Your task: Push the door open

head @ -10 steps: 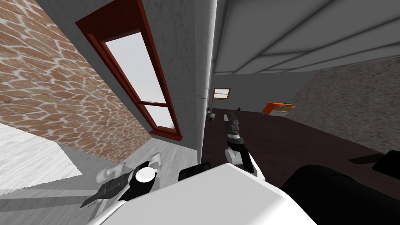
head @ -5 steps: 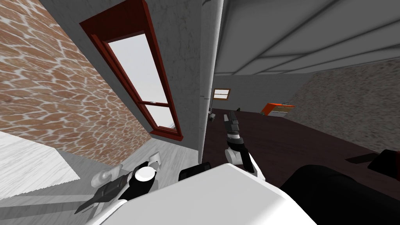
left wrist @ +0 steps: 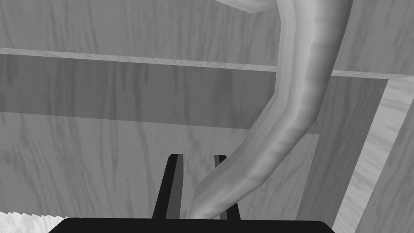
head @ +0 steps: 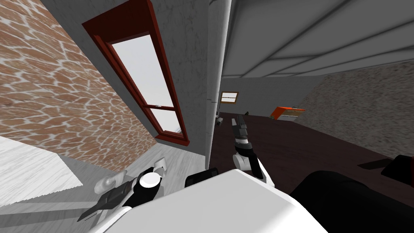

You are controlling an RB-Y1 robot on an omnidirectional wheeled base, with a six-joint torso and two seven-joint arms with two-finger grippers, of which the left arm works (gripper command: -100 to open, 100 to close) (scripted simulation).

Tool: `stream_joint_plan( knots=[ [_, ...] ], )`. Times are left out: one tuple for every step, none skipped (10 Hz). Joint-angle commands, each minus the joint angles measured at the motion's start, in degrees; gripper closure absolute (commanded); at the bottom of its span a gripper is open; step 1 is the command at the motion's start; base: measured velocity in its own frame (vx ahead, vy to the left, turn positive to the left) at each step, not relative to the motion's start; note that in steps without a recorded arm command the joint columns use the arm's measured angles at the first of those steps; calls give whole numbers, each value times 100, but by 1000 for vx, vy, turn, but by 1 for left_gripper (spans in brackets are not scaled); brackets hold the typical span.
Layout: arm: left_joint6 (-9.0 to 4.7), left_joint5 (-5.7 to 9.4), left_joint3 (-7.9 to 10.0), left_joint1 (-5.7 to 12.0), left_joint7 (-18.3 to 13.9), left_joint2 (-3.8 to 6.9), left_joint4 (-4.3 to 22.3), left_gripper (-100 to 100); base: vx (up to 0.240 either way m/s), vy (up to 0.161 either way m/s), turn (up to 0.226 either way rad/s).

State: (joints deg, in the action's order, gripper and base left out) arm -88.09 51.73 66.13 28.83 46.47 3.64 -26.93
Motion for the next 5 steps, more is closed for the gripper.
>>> stream_joint_plan(
  knots=[
    [-29, -9, -18, 42, -17, -12, 42, 100, 0, 0, 0],
    [-29, -9, -18, 42, -17, -12, 42, 100, 0, 0, 0],
    [-61, 93, 113, 13, 46, 47, 14, 100, 0, 0, 0],
    [-61, 93, 113, 13, 46, 47, 14, 100, 0, 0, 0],
    [-61, 93, 113, 13, 46, 47, 14, 100, 0, 0, 0]
  ],
)
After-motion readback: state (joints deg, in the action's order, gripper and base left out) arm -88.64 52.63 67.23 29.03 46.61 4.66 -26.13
